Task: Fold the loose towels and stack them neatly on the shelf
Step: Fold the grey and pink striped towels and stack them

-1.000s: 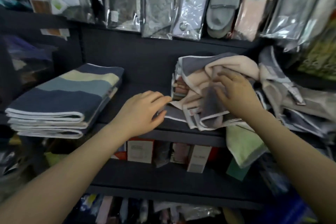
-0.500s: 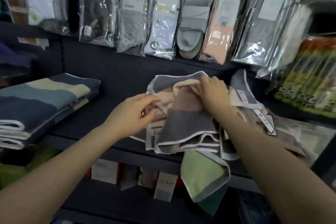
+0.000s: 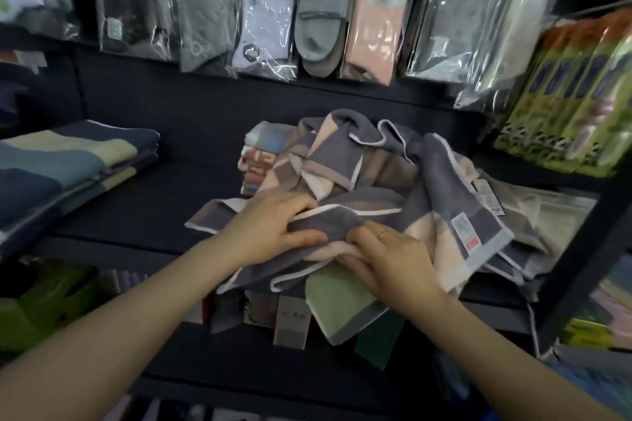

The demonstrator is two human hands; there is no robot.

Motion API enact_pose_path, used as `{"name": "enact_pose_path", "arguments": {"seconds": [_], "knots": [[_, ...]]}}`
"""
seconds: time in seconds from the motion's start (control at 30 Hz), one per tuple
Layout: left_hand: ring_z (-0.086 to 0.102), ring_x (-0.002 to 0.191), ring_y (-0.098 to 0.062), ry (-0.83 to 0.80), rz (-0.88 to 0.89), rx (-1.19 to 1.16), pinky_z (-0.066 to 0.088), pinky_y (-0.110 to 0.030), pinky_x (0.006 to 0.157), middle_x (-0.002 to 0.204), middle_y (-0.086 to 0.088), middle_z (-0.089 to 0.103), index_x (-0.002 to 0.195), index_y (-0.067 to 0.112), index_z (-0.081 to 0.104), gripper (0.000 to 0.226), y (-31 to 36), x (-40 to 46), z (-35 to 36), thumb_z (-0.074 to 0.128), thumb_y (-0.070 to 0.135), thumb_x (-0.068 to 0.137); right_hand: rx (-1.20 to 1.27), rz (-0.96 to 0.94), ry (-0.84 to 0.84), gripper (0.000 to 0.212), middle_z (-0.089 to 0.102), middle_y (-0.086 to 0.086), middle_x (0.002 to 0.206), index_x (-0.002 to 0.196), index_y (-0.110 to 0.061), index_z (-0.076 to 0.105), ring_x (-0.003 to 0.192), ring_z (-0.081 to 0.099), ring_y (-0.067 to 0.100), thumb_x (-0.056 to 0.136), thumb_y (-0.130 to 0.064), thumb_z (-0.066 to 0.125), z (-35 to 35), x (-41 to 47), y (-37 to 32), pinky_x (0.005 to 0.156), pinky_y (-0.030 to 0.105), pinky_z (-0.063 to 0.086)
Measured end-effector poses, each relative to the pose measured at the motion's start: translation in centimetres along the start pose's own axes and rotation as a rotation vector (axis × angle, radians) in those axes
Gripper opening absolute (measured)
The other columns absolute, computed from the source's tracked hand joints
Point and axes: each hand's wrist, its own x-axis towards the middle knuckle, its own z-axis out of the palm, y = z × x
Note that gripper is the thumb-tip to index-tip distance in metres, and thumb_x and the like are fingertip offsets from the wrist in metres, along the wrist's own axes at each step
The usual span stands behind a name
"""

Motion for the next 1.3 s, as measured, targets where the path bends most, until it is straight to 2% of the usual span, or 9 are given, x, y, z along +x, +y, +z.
{"name": "enact_pose_path", "arguments": {"seconds": [0.17,0.3,0.4,0.6,0.8,0.97,1.1,1.2,1.3], "knots": [[0.052,0.083,-0.016,0.049,0.039,-0.044,0.034,-0.025,0.066,0.087,0.0,0.057,0.093,0.01,0.058,0.013,0.6,-1.6,1.7,0.059,0.023,0.089,0.196,0.348,-0.35,0.036,0.058,-0.004,0.098,0.102,-0.019,0.052,0.086,0.059,0.016,0.081,-0.048,0.059,0.7,-0.8,-0.4,0.069,0.03,0.044],[0.05,0.074,-0.007,0.105,-0.053,-0.163,0.032,-0.023,0.061,0.081,0.004,0.057,0.093,0.011,0.057,0.012,1.5,-2.9,0.8,0.052,0.022,0.093,0.389,0.241,-0.064,0.046,0.06,0.001,0.106,0.115,-0.017,0.054,0.096,0.054,0.015,0.08,-0.045,0.057,-0.6,0.0,-0.7,0.083,0.028,0.044],[0.053,0.07,-0.002,0.091,-0.053,-0.303,0.039,-0.021,0.062,0.075,0.01,0.059,0.085,0.024,0.055,0.012,2.5,-4.2,-0.9,0.045,0.03,0.089,0.175,0.21,-0.146,0.051,0.059,0.012,0.123,0.13,-0.01,0.05,0.117,0.051,0.028,0.084,-0.032,0.056,-0.1,0.5,-0.6,0.103,0.042,0.035],[0.046,0.056,-0.011,0.016,-0.129,-0.473,0.034,-0.023,0.055,0.064,-0.007,0.051,0.076,0.016,0.058,0.026,1.7,-9.2,-4.8,0.051,0.04,0.083,0.211,0.105,-0.219,0.039,0.065,0.014,0.083,0.09,-0.004,0.067,0.077,0.063,0.033,0.092,-0.033,0.041,1.0,1.5,-3.8,0.062,0.041,0.049],[0.051,0.057,-0.009,-0.139,-0.321,-0.069,0.031,-0.02,0.052,0.062,-0.001,0.052,0.071,0.007,0.053,0.044,-3.0,-16.3,-6.9,0.054,0.048,0.088,0.563,0.12,-0.25,0.022,0.065,0.017,0.086,0.096,-0.008,0.057,0.083,0.06,0.037,0.097,-0.024,0.042,3.7,4.3,-10.1,0.07,0.046,0.045],[0.049,0.064,0.001,-0.071,-0.592,-0.015,0.032,-0.023,0.059,0.071,0.008,0.05,0.078,0.018,0.049,0.017,-7.0,-21.1,-7.7,0.049,0.021,0.094,0.797,0.204,-0.19,0.024,0.062,0.017,0.082,0.087,0.0,0.058,0.081,0.057,0.031,0.097,-0.016,0.044,6.2,6.2,-13.9,0.072,0.039,0.037],[0.053,0.081,-0.02,0.042,-0.82,-0.108,0.036,-0.028,0.069,0.089,-0.016,0.058,0.097,0.0,0.053,0.022,-7.6,-22.8,-7.5,0.041,0.018,0.098,0.8,0.158,-0.265,0.025,0.055,0.009,0.074,0.073,-0.005,0.053,0.078,0.051,0.025,0.095,-0.013,0.046,8.1,6.9,-15.3,0.068,0.033,0.032],[0.053,0.087,-0.018,0.185,-0.79,-0.341,0.039,-0.036,0.08,0.099,-0.016,0.058,0.105,0.006,0.053,0.02,-5.8,-21.9,-8.0,0.049,0.016,0.089,0.939,0.243,-0.406,0.029,0.053,0.004,0.067,0.07,-0.007,0.05,0.071,0.051,0.018,0.097,-0.016,0.043,9.2,6.5,-16.0,0.064,0.031,0.031],[0.058,0.093,-0.017,0.024,-0.684,-0.214,0.044,-0.036,0.079,0.104,0.001,0.061,0.119,0.024,0.046,0.054,-3.6,-20.6,-7.6,0.05,0.045,0.069,1.095,0.298,-0.548,0.029,0.058,0.009,0.069,0.074,-0.002,0.055,0.068,0.051,0.013,0.097,-0.015,0.044,10.0,5.2,-17.0,0.067,0.031,0.038]]}}
